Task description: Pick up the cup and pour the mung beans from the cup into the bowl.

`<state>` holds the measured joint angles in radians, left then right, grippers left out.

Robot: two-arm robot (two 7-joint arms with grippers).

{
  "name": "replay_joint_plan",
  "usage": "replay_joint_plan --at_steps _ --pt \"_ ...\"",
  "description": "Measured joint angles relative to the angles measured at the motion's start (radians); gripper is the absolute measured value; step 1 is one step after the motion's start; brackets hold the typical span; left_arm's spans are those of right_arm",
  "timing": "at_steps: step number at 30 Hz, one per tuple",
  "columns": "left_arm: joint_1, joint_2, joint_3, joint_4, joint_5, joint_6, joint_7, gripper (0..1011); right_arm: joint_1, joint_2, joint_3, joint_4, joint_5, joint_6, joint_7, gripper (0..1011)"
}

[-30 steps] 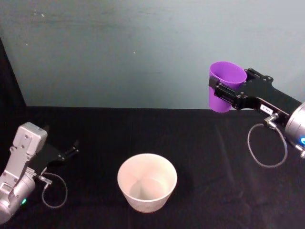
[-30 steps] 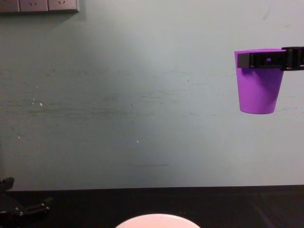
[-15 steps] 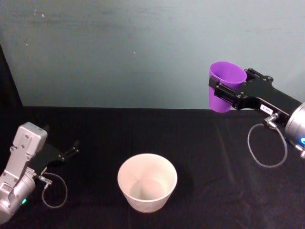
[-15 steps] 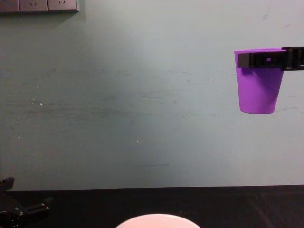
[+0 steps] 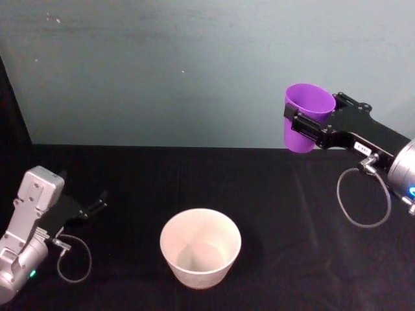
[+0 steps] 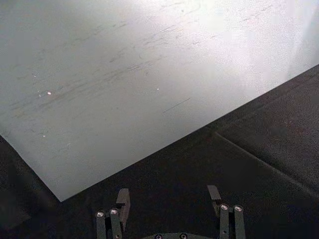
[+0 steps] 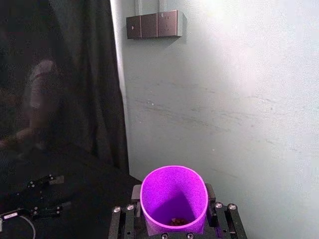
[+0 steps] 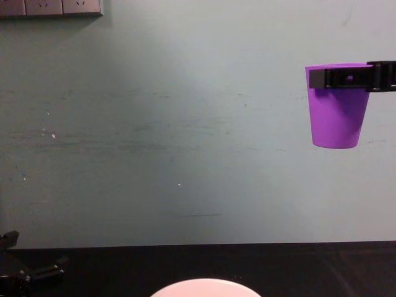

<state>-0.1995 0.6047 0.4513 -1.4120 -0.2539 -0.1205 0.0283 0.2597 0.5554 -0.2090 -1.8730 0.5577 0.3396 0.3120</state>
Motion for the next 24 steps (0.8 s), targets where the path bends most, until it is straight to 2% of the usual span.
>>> replay_joint_plan --at_steps 24 --pt "0.000 0.000 0.000 0.000 0.000 0.000 0.000 1003 0.000 0.000 0.000 0.000 0.000 0.000 0.000 724"
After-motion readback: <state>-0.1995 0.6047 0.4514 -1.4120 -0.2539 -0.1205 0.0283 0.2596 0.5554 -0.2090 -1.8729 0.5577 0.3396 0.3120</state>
